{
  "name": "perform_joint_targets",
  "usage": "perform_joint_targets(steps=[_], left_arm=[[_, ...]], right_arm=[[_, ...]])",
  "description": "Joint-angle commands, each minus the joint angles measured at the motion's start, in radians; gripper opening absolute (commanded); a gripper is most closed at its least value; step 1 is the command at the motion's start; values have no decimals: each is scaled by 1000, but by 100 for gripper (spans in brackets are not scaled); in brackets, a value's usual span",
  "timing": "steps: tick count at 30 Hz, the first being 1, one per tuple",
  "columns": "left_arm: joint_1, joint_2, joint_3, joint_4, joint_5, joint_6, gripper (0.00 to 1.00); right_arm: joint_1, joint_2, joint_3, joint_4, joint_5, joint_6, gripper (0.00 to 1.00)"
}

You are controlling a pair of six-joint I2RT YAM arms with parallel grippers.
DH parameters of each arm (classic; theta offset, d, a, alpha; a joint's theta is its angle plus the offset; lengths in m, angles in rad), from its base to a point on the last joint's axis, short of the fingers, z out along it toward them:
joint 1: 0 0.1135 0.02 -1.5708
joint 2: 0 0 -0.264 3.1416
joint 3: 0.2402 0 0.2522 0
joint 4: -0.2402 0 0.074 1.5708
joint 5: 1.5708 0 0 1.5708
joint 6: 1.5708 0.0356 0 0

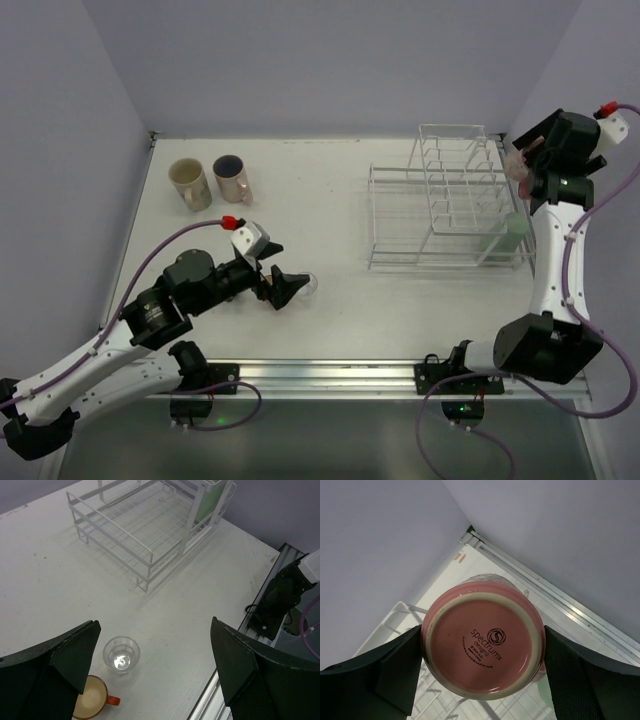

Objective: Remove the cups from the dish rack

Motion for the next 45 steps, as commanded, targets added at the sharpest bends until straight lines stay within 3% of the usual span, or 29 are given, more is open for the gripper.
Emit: perform_joint_targets(steps=[1, 9, 14, 18, 21, 22, 29, 32, 36, 45], left_arm=[[-3, 14, -8, 11, -19, 16, 100], [-2, 60, 21, 14, -36, 5, 99], [-2, 67, 67, 20, -88, -18, 96], [0, 64, 86, 97, -82, -87, 88], [0, 69, 61, 236, -59, -176, 83], [0, 72, 53, 332, -50, -216, 82], [11, 240, 96, 523, -29, -300, 86], [62, 314, 116, 614, 92, -356, 85], [133, 371, 129, 689, 149, -415, 84], [173, 400, 116, 764, 177, -414, 81]], right_arm=[[-1, -146, -2, 219, -43, 70, 41], [-1, -303, -15, 235, -201, 151, 41], [61, -360, -40, 259, -414, 225, 41], [171, -403, -125, 356, -557, 299, 41], [255, -421, -239, 542, -693, 403, 41], [301, -432, -272, 590, -718, 430, 41], [394, -437, -488, 847, -897, 636, 41], [412, -426, -557, 962, -968, 710, 41], [429, -409, -628, 1103, -1051, 785, 41], [480, -421, -705, 1147, -1088, 794, 42]])
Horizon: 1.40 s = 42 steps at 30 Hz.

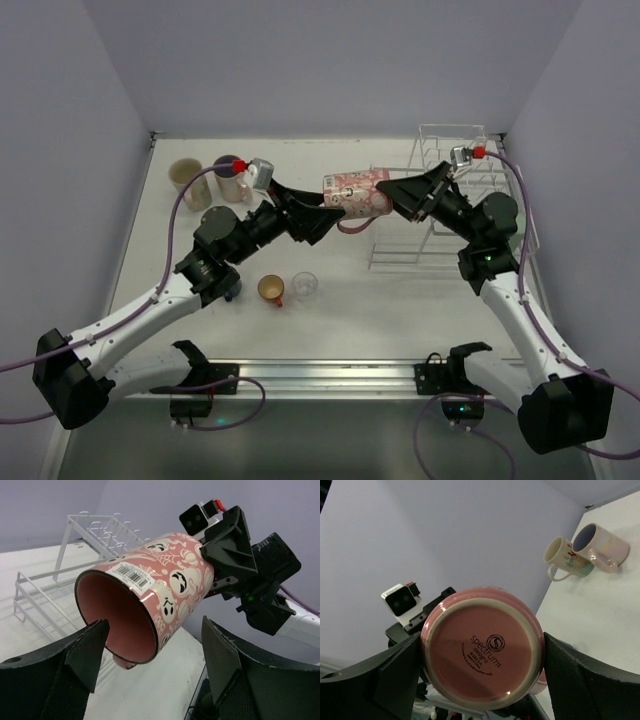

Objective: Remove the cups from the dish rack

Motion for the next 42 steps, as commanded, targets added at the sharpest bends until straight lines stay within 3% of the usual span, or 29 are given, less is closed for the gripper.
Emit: perform_joint_targets(steps=[1, 4, 6, 11, 12, 15, 16, 17, 20, 21, 27, 34, 42], left_arm=[[1, -7, 36, 98, 17, -2, 80], [3, 22, 40, 136, 74, -16, 76], [3, 28, 39, 156, 99, -20, 63], [1, 9, 46, 133, 57, -1, 2], [1, 2, 53, 115, 40, 10, 0], [1, -21, 106, -59, -65, 109, 0], [3, -19, 126, -115, -103, 131, 0], [7, -15, 181, -170, -180, 159, 0], [32, 57, 326, -431, -380, 262, 0], [39, 82, 362, -541, -412, 291, 0], [112, 391, 680, -837, -507, 392, 0], [199, 808, 982, -1020, -507, 454, 0], [282, 1031, 1191, -1122, -452, 496, 0]], right_arm=[[23, -21, 3, 192, -42, 66, 42], [62, 18, -5, 216, -39, 73, 42], [82, 44, -10, 253, -41, 86, 42], [135, 94, -17, 278, -27, 93, 42], [136, 105, -17, 276, -25, 91, 44], [144, 105, -11, 217, -19, 47, 76], [144, 101, -10, 193, -15, 28, 92], [145, 94, -2, 166, 4, -25, 97], [150, 38, 12, -18, 101, -173, 99], [155, 21, 12, -97, 128, -205, 99], [164, -82, -13, -273, 223, -358, 99], [170, -188, -62, -370, 284, -449, 99], [182, -261, -74, -450, 312, -527, 99]])
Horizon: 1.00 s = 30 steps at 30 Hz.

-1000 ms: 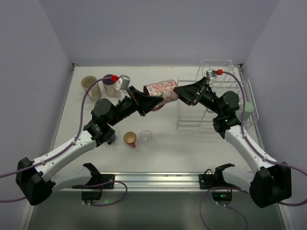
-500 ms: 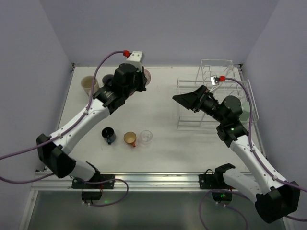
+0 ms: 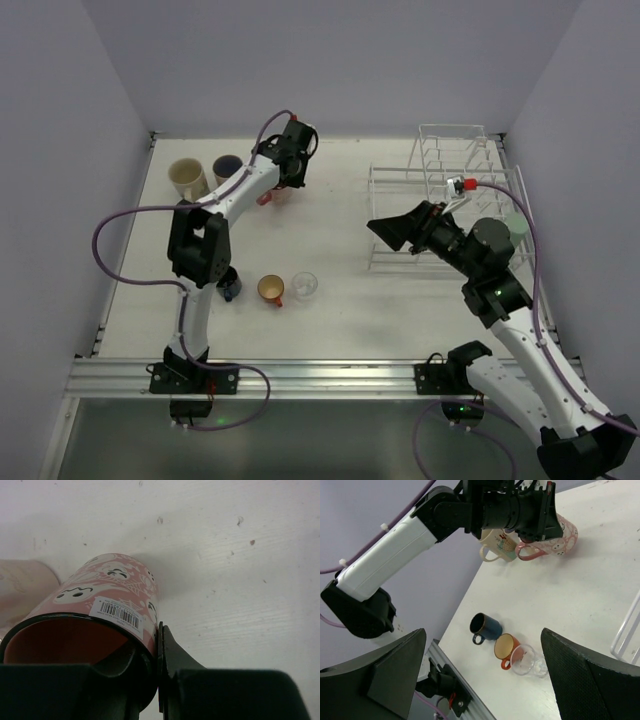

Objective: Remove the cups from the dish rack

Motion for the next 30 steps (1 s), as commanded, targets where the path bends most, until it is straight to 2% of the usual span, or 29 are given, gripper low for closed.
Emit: perform_joint_targets(steps=[1, 12, 14, 23, 26, 29, 30], left_arm=[[37, 11, 136, -27, 19, 88, 0], [98, 120, 211, -58, 124, 94, 0], [98, 134, 227, -61, 137, 94, 5], [105, 154, 254, -67, 117, 88, 35], [105, 119, 260, -58, 132, 74, 61], [103, 50, 260, -29, 160, 48, 82], [102, 28, 260, -20, 186, 42, 84]], right_arm=[[7, -26, -3, -33, 35, -60, 99], [19, -3, 0, -12, 21, -57, 99], [21, 5, 1, -12, 24, -57, 99], [27, -12, 52, -90, 61, -103, 99], [27, -30, 101, -154, 92, -142, 99], [25, -49, 164, -233, 157, -189, 99], [25, -59, 196, -256, 179, -212, 99]])
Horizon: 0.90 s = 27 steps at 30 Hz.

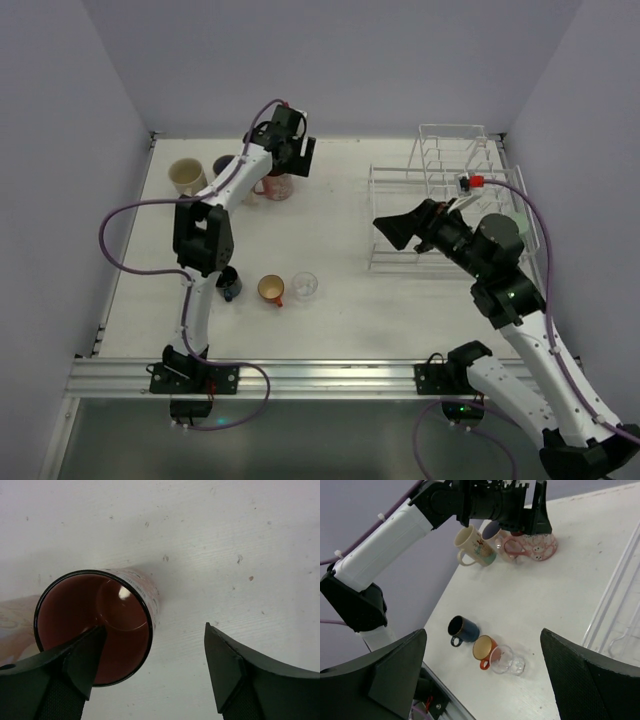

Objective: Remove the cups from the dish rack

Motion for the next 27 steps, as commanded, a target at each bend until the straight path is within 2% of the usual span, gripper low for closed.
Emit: perform_joint_targets(steps=[1, 2, 4, 5, 6, 7, 9, 10, 12, 14, 16, 18, 19, 22, 27], left_arm=[[1, -157, 36, 54, 82, -15, 87], [-2, -216, 31, 71, 97, -21, 92], [-21, -290, -16, 126, 163, -55, 95], [-27, -379, -38, 149, 206, -79, 96], [-41, -427, -103, 174, 299, -102, 96], [-56, -483, -151, 244, 335, -124, 96], [-142, -663, -312, 315, 343, -144, 97], [-174, -726, -369, 370, 340, -141, 98], [-252, -893, -532, 410, 347, -147, 98], [-277, -1059, -709, 473, 389, -172, 98], [-280, -1161, -817, 499, 414, -184, 98], [-280, -1297, -949, 493, 421, -163, 98], [-280, -1373, -986, 472, 409, -140, 98], [-280, -1494, -1104, 418, 377, -88, 99], [-281, -1625, -1309, 415, 322, -55, 99]], right_arm=[[6, -43, 116, -117, 109, -87, 96], [5, -50, 129, -141, 138, -99, 90], [5, -68, 165, -195, 248, -131, 86], [5, -74, 172, -212, 293, -143, 79], [5, -79, 194, -224, 394, -174, 76], [5, -83, 208, -243, 463, -192, 74], [5, -83, 243, -293, 615, -234, 67], [2, -82, 248, -300, 752, -248, 65], [-6, -74, 260, -306, 868, -280, 60], [-34, -60, 271, -314, 986, -295, 59], [-99, -53, 278, -314, 1031, -303, 59], [-181, -27, 294, -314, 1002, -311, 59], [-271, -13, 298, -321, 961, -308, 60], [-424, 56, 301, -321, 925, -305, 62], [-540, 165, 280, -321, 818, -237, 67]])
